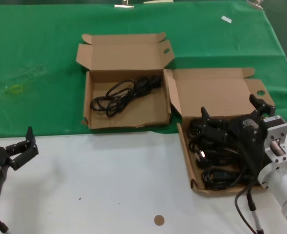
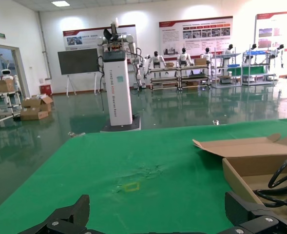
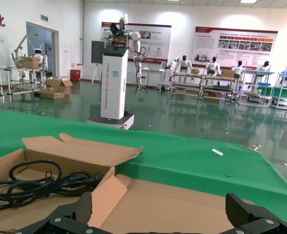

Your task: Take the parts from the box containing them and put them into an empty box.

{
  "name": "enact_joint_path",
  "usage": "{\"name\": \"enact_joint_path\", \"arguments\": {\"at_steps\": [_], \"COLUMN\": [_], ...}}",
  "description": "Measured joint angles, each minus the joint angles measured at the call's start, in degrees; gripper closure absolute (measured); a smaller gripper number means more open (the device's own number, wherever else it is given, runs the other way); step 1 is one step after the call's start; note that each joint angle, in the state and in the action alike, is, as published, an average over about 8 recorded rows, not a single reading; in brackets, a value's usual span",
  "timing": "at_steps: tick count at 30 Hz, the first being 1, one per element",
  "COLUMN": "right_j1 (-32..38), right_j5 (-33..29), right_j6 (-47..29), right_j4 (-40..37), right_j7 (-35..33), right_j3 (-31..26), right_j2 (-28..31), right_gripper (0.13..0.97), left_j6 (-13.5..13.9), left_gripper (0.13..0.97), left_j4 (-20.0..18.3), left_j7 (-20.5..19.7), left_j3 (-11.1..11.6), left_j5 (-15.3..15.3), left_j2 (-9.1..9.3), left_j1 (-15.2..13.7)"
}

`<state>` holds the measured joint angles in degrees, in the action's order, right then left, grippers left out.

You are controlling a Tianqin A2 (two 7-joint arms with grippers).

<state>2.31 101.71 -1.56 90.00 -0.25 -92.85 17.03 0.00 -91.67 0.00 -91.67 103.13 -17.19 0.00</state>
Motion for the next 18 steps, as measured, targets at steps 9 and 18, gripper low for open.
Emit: {"name": "enact_joint_path", "arguments": {"at_steps": [9,18], "right_j1": [0.00,0.00], "right_j5": [0.00,0.00], "right_j6": [0.00,0.00], "right_j4": [0.00,0.00], "right_j7": [0.00,0.00], "right_j3": [0.00,0.00], "right_j2": [0.00,0.00], "right_gripper": [0.129,0.129], "left_j6": [0.00,0.00], "left_gripper": [0.132,0.132], "left_j4": [0.00,0.00], "left_j7": [0.00,0.00], "left_j3": [0.00,0.00], "left_j5": [0.00,0.00], "left_j2": [0.00,0.00], "left_j1": [0.00,0.00]}}
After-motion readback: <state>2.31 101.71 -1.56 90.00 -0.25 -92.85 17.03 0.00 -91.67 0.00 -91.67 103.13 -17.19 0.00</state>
